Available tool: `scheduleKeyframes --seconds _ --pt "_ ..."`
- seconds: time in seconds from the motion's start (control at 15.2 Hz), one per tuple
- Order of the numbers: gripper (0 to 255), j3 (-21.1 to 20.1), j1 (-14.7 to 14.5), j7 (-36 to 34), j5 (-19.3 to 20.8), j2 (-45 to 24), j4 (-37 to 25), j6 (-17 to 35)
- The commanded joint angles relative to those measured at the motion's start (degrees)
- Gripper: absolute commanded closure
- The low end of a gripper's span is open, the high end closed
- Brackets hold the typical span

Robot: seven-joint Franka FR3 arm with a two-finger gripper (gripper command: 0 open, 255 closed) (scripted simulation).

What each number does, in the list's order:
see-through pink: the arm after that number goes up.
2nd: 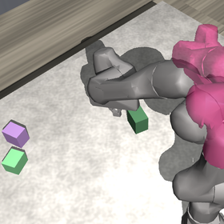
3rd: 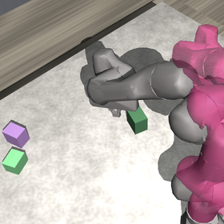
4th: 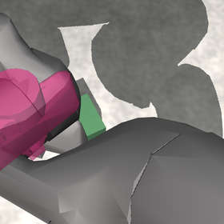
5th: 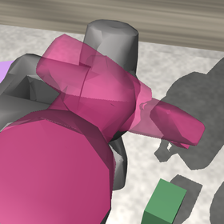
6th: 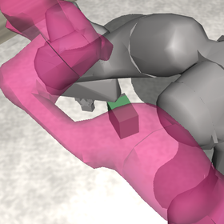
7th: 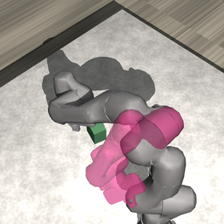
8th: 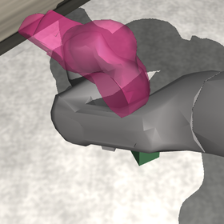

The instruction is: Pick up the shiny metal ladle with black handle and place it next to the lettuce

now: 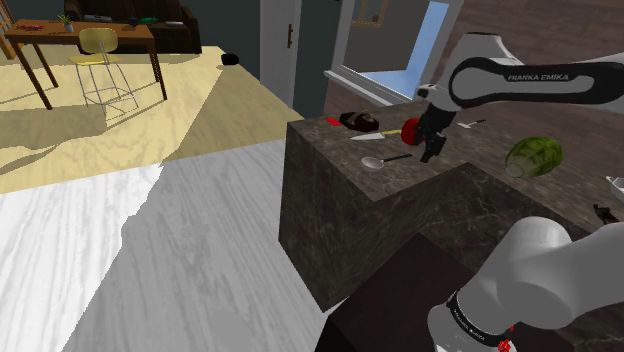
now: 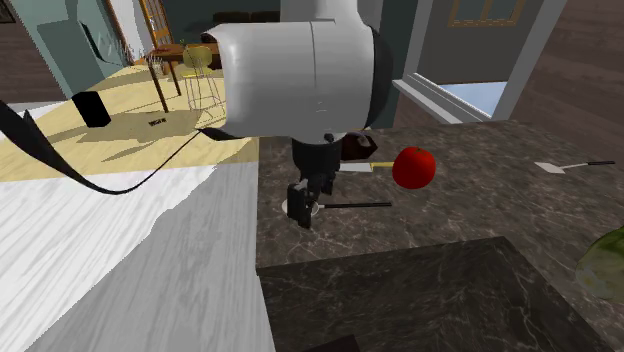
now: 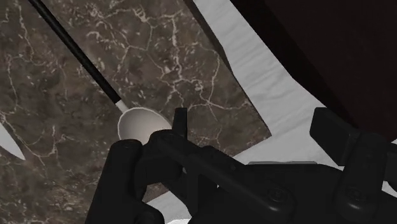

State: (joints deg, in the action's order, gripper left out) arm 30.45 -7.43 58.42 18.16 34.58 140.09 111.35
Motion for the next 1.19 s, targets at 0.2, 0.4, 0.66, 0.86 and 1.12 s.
scheduleKeyframes --seconds 0.2,0.4,0.66,0.86,1.12 --pt "0 7.84 -4.29 14.12 1.37 -9.84 -2.71 8.79" --pt "0 12.75 -7.49 23.38 -0.31 -16.94 -5.32 14.02" --pt "0 19.00 -12.07 38.01 -7.28 -28.31 -9.71 20.73" --pt "0 21.00 -13.21 51.32 -16.93 -38.42 -13.78 24.70" --pt "0 19.85 -11.76 54.51 -20.63 -41.80 -13.75 27.06"
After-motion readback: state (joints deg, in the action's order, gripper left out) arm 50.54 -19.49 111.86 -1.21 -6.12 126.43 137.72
